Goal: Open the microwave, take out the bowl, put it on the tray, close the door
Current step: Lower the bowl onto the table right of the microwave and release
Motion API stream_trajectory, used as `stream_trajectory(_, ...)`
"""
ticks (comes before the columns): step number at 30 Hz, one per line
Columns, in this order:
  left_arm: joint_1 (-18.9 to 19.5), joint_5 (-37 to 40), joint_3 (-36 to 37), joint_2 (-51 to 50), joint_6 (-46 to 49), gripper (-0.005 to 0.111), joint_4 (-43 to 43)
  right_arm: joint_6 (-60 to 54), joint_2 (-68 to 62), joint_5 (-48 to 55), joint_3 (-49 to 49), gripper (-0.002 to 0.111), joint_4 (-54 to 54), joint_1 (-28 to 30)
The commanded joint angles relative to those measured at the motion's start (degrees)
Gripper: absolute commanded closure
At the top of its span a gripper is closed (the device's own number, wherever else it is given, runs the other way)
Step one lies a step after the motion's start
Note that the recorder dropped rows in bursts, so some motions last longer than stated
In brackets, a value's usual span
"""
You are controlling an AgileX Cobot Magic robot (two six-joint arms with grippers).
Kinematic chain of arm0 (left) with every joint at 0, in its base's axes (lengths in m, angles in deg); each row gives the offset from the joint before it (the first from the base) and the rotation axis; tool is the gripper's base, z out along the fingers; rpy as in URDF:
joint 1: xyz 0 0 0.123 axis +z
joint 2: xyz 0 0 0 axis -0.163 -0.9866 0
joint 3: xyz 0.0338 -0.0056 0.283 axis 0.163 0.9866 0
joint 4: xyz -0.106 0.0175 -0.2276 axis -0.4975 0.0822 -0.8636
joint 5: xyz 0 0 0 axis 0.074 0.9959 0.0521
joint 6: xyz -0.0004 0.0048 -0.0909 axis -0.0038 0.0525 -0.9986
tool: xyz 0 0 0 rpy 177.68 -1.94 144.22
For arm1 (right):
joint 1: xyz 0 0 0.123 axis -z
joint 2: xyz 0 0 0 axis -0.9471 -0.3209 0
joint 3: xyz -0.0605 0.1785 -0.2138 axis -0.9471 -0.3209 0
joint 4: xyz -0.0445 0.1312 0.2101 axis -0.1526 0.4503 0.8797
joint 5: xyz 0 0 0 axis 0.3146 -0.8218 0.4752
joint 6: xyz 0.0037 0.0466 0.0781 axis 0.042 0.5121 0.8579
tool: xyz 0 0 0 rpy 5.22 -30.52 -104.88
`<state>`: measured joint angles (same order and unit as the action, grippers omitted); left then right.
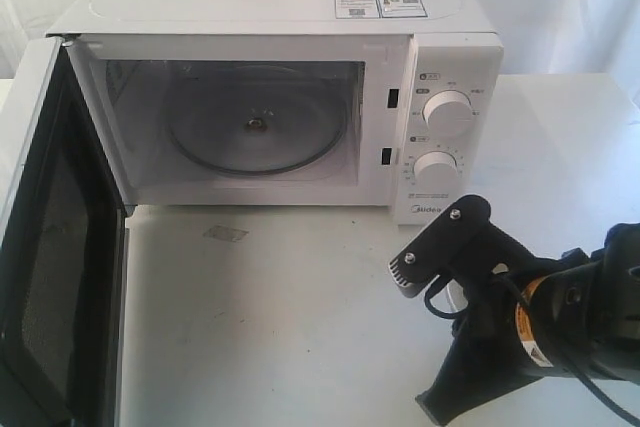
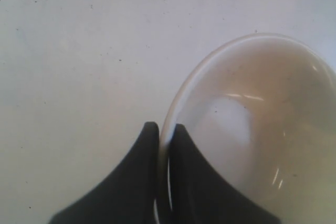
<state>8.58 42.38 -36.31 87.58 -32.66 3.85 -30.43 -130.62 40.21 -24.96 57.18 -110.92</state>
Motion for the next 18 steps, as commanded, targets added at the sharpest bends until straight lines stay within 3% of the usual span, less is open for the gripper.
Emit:
stream_trajectory(1, 0.1, 0.2, 0.1, 0.4, -0.2, 0.107, -0.5, 0.3, -0.3, -0.4, -0.3, 0.108, -0.9, 0.4)
stream_trajectory(10, 0.1, 0.2, 0.1, 0.4, -0.2, 0.107, -0.5, 0.3, -3.4, -0.8, -0.3, 0.107, -1.1, 0.4)
stream_trajectory(18, 0.1, 0.2, 0.1, 0.4, -0.2, 0.107, -0.5, 0.2, -3.5, -1.0, -0.3, 0.079, -1.1, 0.4)
